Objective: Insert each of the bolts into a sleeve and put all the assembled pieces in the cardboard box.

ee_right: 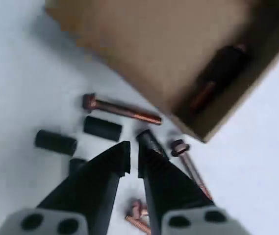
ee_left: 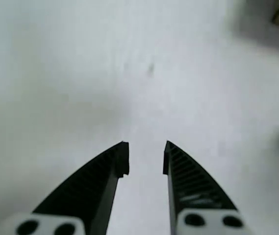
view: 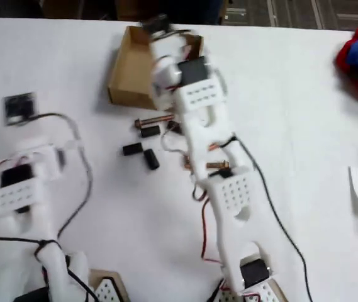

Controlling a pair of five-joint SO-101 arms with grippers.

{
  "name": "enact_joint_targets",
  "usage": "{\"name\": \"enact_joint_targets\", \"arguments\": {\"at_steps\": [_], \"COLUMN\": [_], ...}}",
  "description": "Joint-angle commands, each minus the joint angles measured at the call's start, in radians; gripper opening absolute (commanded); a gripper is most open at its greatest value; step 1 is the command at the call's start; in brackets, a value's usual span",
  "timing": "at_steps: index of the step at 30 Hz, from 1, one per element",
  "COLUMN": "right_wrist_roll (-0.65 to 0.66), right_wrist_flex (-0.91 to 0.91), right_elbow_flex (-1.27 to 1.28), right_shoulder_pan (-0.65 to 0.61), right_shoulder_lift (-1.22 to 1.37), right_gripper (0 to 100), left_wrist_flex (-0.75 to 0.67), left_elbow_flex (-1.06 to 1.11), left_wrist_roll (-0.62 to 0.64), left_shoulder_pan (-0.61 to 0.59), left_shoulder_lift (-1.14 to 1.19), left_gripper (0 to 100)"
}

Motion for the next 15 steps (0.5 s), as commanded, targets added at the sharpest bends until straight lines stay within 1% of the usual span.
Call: {"name": "enact_joint_targets", "arguments": {"at_steps": [1, 3, 5, 9, 15], "right_wrist_roll": [0.020, 0.015, 0.015, 0.014, 0.014], "right_wrist_flex": [0.022, 0.015, 0.005, -0.021, -0.061], "right_elbow_flex": [0.276, 0.393, 0.453, 0.522, 0.508], "right_shoulder_pan": [-0.093, -0.124, -0.142, -0.154, -0.153], "right_shoulder_lift": [-0.174, -0.196, -0.193, -0.151, -0.025], "right_gripper": [6.0, 9.3, 11.0, 10.9, 11.1], "left_wrist_flex": [0.018, 0.012, 0.011, 0.018, 0.018], "left_elbow_flex": [-0.077, -0.090, -0.091, -0.084, -0.085], "left_wrist_roll": [-0.006, -0.006, -0.008, -0.008, -0.008], "left_shoulder_pan": [-0.241, -0.341, -0.387, -0.393, -0.393], "left_shoulder_lift": [-0.005, -0.002, -0.002, -0.002, -0.006], "left_gripper": [14, 14, 14, 14, 14]}}
